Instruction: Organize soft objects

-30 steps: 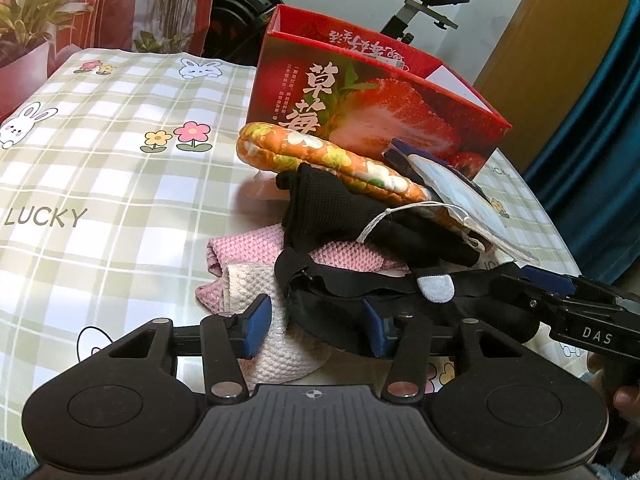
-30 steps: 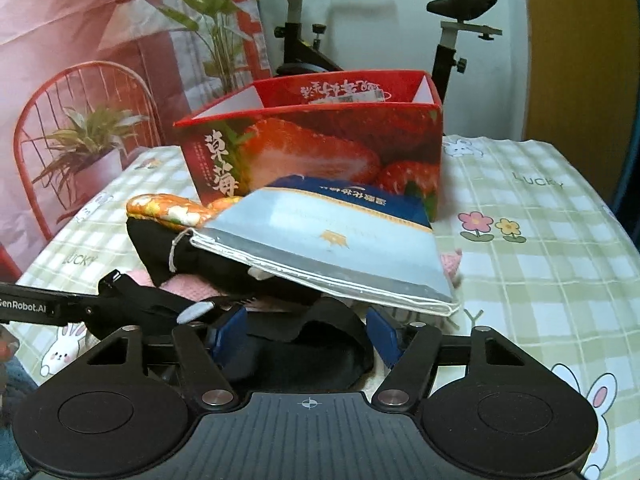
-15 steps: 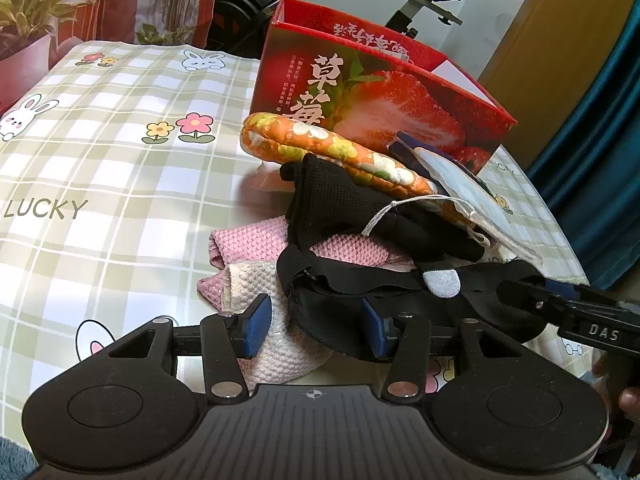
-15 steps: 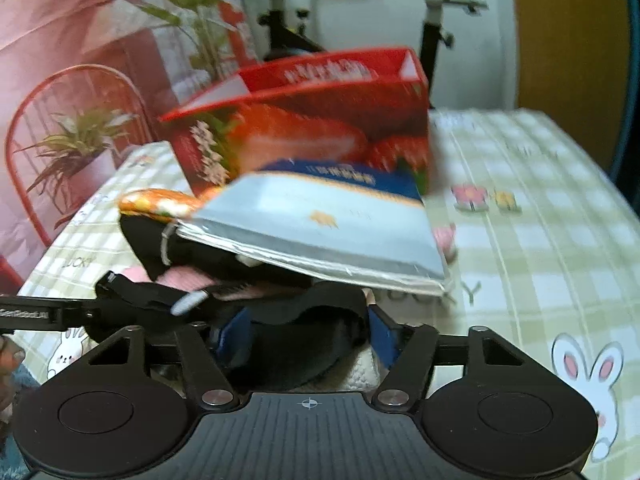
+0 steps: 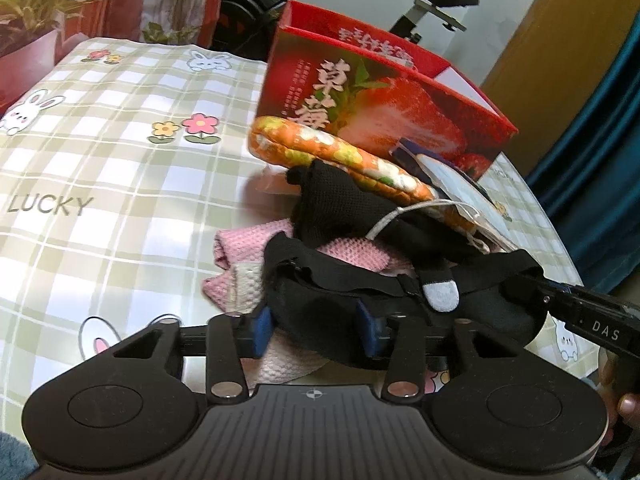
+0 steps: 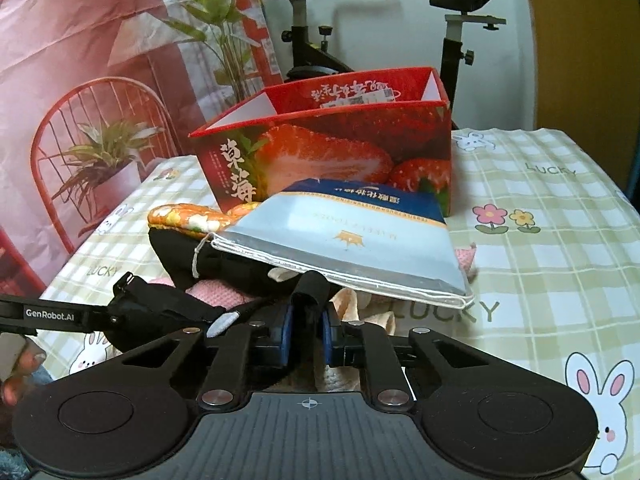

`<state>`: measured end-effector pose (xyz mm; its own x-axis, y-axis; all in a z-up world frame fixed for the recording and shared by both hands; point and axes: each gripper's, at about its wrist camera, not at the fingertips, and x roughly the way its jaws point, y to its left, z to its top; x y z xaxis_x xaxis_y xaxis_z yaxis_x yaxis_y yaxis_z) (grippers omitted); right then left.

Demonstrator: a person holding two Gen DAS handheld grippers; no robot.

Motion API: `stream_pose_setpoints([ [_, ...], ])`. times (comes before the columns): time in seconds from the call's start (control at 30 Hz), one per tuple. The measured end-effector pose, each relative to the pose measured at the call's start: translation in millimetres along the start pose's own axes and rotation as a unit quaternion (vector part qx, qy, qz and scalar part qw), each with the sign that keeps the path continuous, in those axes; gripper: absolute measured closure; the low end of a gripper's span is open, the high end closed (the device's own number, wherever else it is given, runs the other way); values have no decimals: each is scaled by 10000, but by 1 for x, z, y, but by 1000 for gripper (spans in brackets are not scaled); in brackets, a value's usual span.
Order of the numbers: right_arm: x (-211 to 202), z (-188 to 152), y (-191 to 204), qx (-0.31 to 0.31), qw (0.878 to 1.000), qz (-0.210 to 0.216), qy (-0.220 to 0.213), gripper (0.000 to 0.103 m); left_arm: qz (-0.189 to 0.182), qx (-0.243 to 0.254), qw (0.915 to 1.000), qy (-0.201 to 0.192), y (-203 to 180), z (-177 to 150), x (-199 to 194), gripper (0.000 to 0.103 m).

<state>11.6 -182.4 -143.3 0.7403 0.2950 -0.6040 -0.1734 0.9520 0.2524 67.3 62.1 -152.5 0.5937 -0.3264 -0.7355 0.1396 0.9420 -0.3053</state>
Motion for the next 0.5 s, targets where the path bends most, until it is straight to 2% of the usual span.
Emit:
stream_pose_setpoints([
  [0.17, -1, 0, 2, -46, 9999, -126, 1, 85, 30, -129, 9997, -203, 5, 3, -10, 60],
  [0.2, -1, 0, 3, -84, 9998, -158, -4, 84, 20, -128, 9997, -201, 5, 3, -10, 61],
  [0.27, -2, 0, 6, -202, 9995, -255, -37, 80, 0, -83, 9998, -152, 3, 2, -8, 70],
  [0.5, -3, 0, 7, -343, 9988, -347, -63, 79, 42, 44, 10000, 20, 2, 0, 2, 70],
])
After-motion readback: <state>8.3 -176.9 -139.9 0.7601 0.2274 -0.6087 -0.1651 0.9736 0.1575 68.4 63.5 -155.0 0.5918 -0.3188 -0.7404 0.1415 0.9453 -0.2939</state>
